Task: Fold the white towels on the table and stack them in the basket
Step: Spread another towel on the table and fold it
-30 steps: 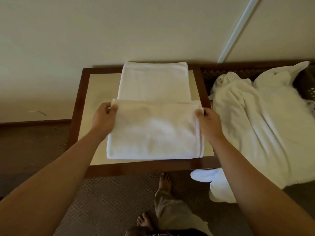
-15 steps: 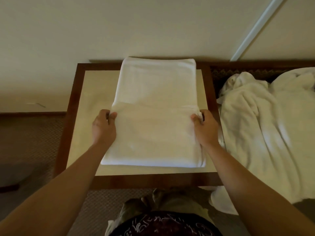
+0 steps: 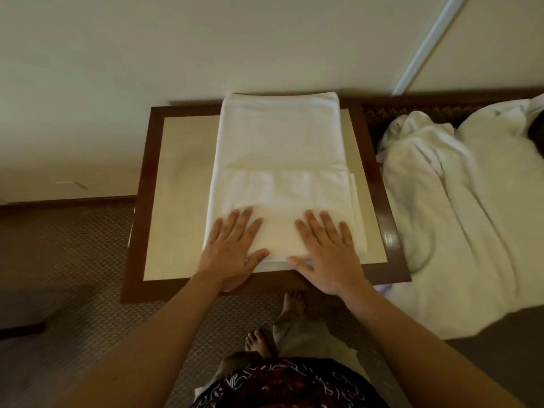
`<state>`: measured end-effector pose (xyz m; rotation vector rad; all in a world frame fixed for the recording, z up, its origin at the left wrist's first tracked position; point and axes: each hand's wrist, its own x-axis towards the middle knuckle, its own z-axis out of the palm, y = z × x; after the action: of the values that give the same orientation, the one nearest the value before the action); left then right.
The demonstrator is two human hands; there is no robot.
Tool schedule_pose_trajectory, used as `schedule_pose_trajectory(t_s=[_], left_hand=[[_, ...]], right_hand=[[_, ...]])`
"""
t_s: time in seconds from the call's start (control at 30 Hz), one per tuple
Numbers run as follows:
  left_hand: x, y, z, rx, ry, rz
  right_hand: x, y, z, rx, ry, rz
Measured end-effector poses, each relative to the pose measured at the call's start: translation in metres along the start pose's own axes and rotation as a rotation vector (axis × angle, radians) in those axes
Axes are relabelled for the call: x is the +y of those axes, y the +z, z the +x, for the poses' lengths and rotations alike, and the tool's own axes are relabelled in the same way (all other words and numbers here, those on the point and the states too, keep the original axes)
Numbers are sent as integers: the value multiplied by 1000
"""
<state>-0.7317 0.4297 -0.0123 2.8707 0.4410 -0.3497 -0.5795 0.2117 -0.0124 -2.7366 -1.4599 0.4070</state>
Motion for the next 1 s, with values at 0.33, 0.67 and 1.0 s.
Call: schedule_pose_trajectory(t_s=[0.33, 0.67, 1.0], left_hand=[[-38, 3, -51, -55, -6, 49], [-55, 18, -124, 282, 166, -126], [-40, -62, -140, 360, -226, -1071]], right_hand=[[27, 7, -44, 51, 153, 10], [15, 7, -104, 346, 138, 178], [19, -67, -138, 373, 280, 1055]])
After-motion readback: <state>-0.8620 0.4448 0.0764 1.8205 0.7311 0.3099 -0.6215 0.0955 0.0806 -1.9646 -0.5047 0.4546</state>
